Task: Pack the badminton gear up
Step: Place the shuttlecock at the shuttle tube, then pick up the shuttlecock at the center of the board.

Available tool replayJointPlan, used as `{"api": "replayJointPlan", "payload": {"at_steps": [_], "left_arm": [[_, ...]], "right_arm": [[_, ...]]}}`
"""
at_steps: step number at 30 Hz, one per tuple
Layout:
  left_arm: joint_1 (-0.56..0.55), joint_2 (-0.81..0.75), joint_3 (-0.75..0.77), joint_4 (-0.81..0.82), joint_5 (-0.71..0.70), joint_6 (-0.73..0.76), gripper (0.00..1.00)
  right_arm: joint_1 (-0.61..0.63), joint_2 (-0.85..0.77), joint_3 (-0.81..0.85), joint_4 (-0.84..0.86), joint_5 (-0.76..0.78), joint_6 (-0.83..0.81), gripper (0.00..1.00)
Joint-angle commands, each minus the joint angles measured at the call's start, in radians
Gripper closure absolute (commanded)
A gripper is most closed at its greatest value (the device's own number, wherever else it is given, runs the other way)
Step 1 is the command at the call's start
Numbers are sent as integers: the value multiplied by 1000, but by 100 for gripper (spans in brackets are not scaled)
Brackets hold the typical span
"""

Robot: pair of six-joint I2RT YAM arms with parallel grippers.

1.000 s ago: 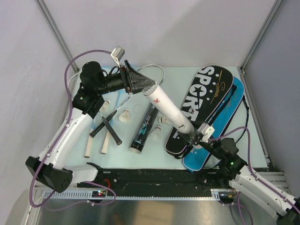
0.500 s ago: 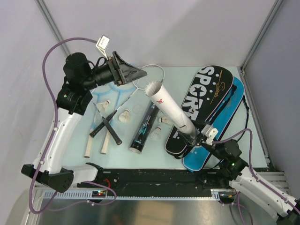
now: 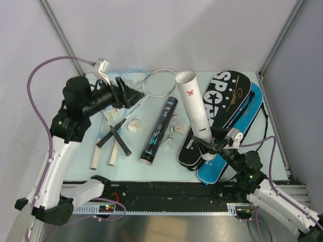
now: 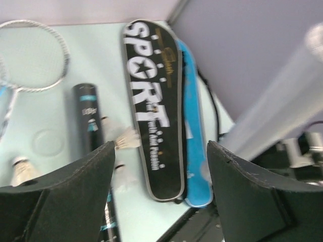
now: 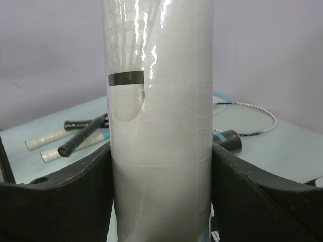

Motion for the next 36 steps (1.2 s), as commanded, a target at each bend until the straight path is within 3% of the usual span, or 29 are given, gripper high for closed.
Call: {"api": "replayJointPlan", "payload": {"at_steps": [1,6,9,15,20,27,31,36], "left_arm": [[-16,-45,-152,-49,-216,137,23],[-137,-16,-290,-47,-432,216,25],[-263,17,-349,-32,-571,267,25],[-423,97,-384,-5,-681,450,28],[-507,149,-425,14,-590,709,29],[-648,320,-390,24,-614,980,30],[-668,436,-350,46,-562,1035,37],[-683,509,-360,78,-530,1067,38]], "right_arm": [[5,-30,62,151,-5,76,63],[5,-98,76,132,44,76,63],[6,-139,82,120,71,66,63],[6,-216,85,65,152,28,63],[7,-275,89,31,164,14,63],[6,-320,124,-2,164,-3,63],[7,-353,149,-40,170,-28,63],[7,-400,179,-113,190,-49,63]]}}
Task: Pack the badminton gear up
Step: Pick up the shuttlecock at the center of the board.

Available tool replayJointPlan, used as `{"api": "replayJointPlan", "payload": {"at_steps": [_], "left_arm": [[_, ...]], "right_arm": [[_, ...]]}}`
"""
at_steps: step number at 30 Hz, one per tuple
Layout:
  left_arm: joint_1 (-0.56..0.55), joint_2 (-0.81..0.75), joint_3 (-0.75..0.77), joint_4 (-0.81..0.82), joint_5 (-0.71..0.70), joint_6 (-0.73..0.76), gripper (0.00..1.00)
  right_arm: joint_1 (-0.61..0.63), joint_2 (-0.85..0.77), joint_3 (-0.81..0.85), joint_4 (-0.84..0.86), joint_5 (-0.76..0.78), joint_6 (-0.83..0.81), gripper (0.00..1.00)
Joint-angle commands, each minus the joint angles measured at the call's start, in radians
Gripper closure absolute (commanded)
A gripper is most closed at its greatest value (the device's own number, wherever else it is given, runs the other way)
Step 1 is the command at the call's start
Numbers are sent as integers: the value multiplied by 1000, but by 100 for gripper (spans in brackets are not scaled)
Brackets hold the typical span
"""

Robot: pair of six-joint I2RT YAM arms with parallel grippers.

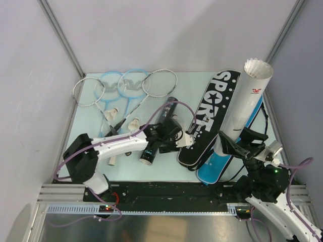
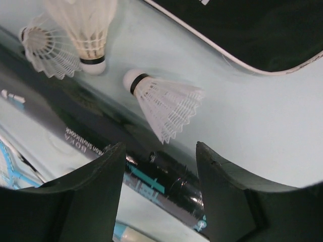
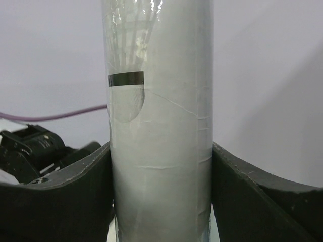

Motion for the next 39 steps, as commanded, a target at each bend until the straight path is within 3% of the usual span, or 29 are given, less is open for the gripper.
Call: {"api": "replayJointPlan", "payload": {"at_steps": [1,7,15,17,20,24,26,31,39], "left_arm": [[-15,38,29,52,44,75,38],[-21,92,16,110,25,81,40],[-22,158,-1,198,-52,106,51],[-22,153,-15,230,-67,109,57],[-22,124,-47,287,-95,112,76],[-19,73,-69,349,-153,90,93],[-13,45,-68,364,-161,60,98],[45,-33,-25,374,-165,-107,100],[228,-235,26,376,101,-416,100]], "right_arm": [[5,-54,70,-20,37,-41,63],[5,-68,74,-46,64,-57,62],[4,-67,81,-59,69,-58,62],[4,-68,86,-69,69,-58,62],[4,-68,89,-74,76,-49,62],[4,-61,89,-62,68,-27,62],[4,-57,89,-61,68,-18,61],[4,-51,90,-83,79,0,62],[4,-31,90,-122,82,-31,62]]}}
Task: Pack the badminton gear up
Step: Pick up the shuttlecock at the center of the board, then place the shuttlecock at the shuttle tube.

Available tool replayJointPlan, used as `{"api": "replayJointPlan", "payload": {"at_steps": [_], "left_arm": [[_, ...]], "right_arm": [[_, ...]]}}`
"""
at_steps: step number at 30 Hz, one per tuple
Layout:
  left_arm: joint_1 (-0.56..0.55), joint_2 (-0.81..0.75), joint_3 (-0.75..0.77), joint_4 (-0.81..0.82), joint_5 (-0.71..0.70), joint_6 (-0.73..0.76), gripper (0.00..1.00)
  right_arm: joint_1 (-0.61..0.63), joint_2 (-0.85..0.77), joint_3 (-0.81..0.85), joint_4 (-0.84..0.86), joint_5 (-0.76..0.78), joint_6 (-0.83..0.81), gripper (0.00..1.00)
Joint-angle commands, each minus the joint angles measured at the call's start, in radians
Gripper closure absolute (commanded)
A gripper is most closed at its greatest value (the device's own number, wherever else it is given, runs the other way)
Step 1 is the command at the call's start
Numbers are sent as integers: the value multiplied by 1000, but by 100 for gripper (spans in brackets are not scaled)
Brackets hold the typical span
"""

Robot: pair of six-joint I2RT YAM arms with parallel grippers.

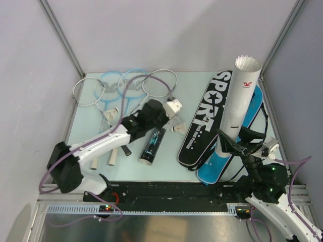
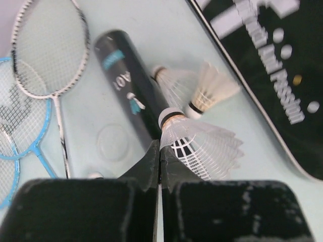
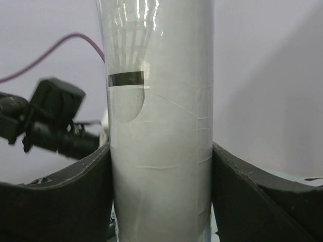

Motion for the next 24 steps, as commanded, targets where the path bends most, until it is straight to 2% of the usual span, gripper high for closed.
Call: {"api": "replayJointPlan", "payload": {"at_steps": [1,7,12,16,20,24], "left_arm": [[95,-154,66,58,164,-251,100],[272,-304,71,57,247,-568,100],[530,-364,112,47,580,-889,100],[674,-338,168,46,843,-1118,100],[724,-308,214,46,1017,-1240,100],[731,-311,232,46,1077,-1314,100]], "right_arm": [[2,-3,53,17,13,-22,62],[1,65,27,7,16,-77,61],[1,118,-22,81,-11,-113,61],[3,156,-101,215,-63,-192,61],[3,206,-185,363,-153,-280,61],[3,312,-201,409,-174,-367,61]]}}
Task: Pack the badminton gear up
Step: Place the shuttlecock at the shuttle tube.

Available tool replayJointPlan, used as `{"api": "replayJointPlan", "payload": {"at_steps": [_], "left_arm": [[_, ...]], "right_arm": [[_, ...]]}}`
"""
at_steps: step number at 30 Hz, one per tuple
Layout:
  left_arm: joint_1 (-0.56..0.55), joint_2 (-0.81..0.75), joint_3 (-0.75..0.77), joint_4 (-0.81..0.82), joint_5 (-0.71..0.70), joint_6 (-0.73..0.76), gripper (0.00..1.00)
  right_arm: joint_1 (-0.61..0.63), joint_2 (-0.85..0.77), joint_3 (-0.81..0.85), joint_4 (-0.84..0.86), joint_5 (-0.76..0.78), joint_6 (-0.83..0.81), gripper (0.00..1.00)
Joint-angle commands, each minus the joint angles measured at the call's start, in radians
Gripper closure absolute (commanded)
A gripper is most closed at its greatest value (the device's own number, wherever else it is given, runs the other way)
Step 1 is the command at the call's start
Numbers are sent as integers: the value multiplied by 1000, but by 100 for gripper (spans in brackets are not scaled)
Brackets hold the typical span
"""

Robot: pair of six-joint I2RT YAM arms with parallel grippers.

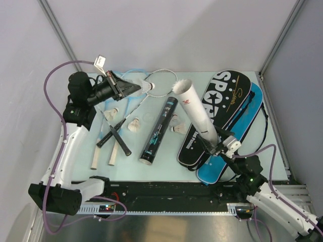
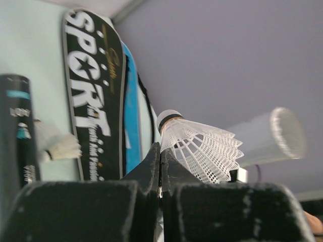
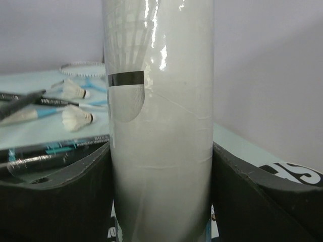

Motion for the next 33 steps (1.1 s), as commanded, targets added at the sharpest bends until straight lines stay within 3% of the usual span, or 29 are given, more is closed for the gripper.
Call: {"api": "replayJointPlan", "payload": {"at_steps": [1,8,18,33], "left_arm": [[11,-3,50,10,185,-175,100],[13,-35,83,11,235,-285,100],[-1,-61,152,12,299,-364,100],[-83,-76,-16,12,337,-389,100]], "right_arm": [[3,98,11,196,-49,-139,61],[-2,215,10,230,-57,-217,61],[-1,213,6,232,-114,-259,61],[51,247,22,255,-69,-360,62]]}}
